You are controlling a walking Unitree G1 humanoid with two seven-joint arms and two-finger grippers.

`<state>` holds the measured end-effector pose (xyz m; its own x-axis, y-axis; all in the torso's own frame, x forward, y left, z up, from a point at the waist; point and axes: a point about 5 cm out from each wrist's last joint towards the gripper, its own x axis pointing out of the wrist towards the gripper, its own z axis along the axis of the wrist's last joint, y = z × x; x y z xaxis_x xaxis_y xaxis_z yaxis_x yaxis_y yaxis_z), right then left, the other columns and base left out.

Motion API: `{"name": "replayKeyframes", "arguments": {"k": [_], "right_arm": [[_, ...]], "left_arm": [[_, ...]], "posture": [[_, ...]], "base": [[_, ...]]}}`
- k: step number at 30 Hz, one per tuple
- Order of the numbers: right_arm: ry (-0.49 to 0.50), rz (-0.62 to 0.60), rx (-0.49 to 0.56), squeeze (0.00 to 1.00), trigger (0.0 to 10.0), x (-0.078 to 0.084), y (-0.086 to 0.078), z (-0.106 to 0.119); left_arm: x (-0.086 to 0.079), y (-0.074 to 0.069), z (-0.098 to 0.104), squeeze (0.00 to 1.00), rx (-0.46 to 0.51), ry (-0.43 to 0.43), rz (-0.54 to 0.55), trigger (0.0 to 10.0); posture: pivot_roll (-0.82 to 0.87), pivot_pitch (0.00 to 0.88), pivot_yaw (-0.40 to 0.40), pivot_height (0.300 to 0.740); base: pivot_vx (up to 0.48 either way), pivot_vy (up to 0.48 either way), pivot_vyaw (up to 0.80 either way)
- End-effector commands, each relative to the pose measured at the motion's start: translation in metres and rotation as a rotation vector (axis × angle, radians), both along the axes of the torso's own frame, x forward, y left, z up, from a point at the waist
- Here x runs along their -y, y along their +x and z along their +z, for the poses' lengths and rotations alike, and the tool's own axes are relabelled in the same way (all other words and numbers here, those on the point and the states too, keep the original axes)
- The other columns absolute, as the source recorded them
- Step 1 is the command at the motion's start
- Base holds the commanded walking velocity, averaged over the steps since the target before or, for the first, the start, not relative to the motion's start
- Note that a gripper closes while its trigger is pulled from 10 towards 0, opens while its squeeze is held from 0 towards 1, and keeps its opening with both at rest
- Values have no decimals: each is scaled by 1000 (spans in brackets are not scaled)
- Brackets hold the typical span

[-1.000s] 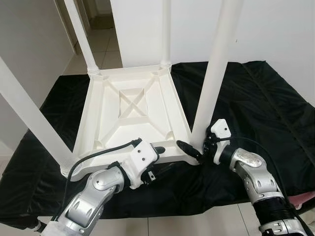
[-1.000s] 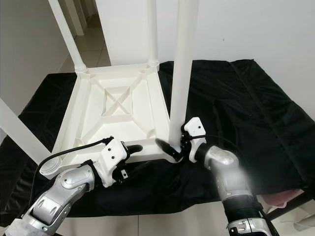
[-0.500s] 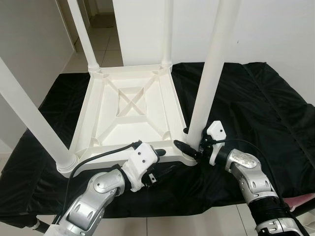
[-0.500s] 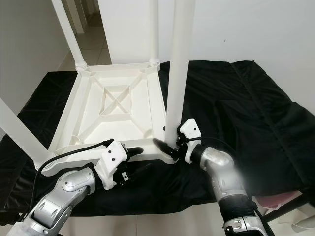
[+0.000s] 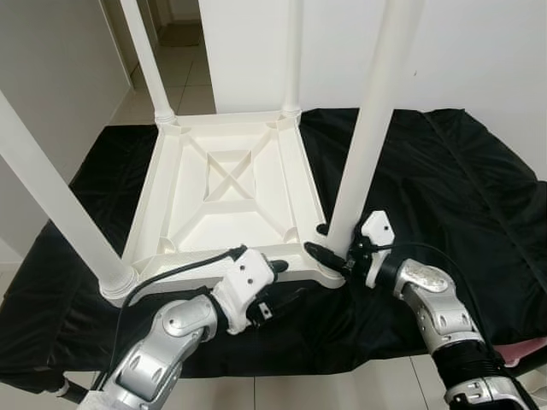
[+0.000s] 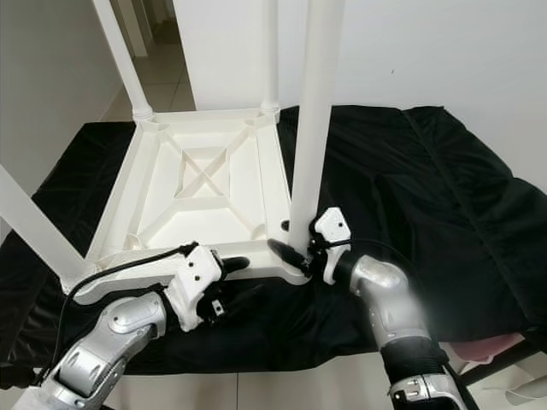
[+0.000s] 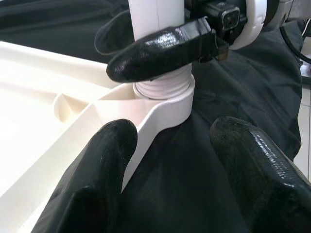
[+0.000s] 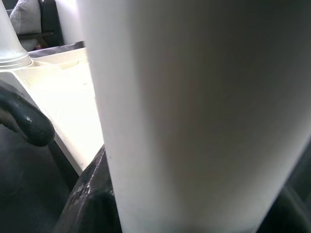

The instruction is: Building children table

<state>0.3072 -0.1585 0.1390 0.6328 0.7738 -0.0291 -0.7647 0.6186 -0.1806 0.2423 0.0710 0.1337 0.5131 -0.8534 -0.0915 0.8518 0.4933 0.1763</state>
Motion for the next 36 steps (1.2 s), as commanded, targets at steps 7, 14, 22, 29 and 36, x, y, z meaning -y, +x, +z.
{"name": "replayKeyframes", "arguments": {"k": [7, 14, 22, 29, 36], "right_arm": [[0, -104, -28, 0, 10000, -7, -13, -10], [33, -231, -38, 0, 10000, -8, -23, -18], [108, -391, -44, 0, 10000, -21, -47, -22], [153, -552, -60, 0, 10000, -20, -51, -23], [239, -764, -51, 0, 10000, -26, -46, -17]], "left_arm": [[0, -4, -8, 0, -33, 19, -11, 10000], [-4, -2, -9, 0, -47, 18, 12, 10000], [-6, -2, -9, 0, -43, 22, 9, 10000], [-6, -1, -9, 0, -43, 26, 2, 10000], [-7, 0, -8, 0, -45, 28, 0, 10000]], "posture": [[-58, 18, 32, 740], [-55, 11, 19, 740], [-75, 20, 37, 740], [-78, 28, 43, 740], [-75, 31, 40, 740]], "base": [[0, 0, 0], [0, 0, 0], [0, 0, 0], [0, 0, 0], [0, 0, 0]]}}
